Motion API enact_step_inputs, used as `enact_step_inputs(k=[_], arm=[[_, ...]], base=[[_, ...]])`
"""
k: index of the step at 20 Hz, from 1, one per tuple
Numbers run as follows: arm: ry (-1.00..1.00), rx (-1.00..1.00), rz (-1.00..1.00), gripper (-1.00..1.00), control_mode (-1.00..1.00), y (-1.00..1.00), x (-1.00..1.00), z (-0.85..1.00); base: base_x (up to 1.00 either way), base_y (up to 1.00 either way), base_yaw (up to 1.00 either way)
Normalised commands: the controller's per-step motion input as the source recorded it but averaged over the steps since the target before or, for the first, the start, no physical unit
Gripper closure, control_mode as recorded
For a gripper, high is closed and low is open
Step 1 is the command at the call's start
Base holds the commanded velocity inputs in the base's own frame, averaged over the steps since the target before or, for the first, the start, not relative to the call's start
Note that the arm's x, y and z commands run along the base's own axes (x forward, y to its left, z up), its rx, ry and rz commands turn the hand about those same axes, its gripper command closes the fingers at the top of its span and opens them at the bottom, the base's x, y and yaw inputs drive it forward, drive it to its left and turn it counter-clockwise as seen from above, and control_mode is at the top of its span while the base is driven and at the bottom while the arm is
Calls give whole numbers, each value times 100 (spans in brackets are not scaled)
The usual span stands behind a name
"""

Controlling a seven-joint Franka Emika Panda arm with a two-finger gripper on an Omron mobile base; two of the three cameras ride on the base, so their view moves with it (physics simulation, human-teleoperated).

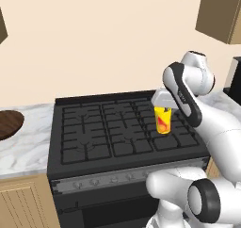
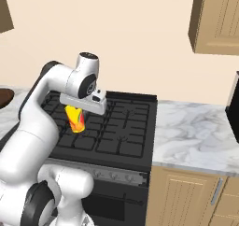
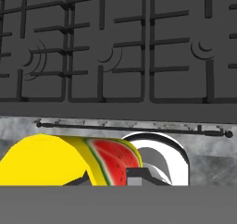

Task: Pick the cup and bowl from the counter and place them on the counter next to the sink.

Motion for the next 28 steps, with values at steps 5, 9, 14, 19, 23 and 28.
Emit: enact_step_inputs(k=[5, 9, 14, 19, 23, 28], arm=[[0, 0, 0, 100, 100, 0, 0, 0], [0, 0, 0, 100, 100, 0, 0, 0], [0, 0, 0, 100, 100, 0, 0, 0], [0, 0, 0, 100, 100, 0, 0, 0], [0, 0, 0, 100, 100, 0, 0, 0], [0, 0, 0, 100, 100, 0, 0, 0]], base=[[-46, 0, 0], [-100, 0, 0], [-15, -6, 51], [0, 0, 100], [0, 0, 100], [0, 0, 100]])
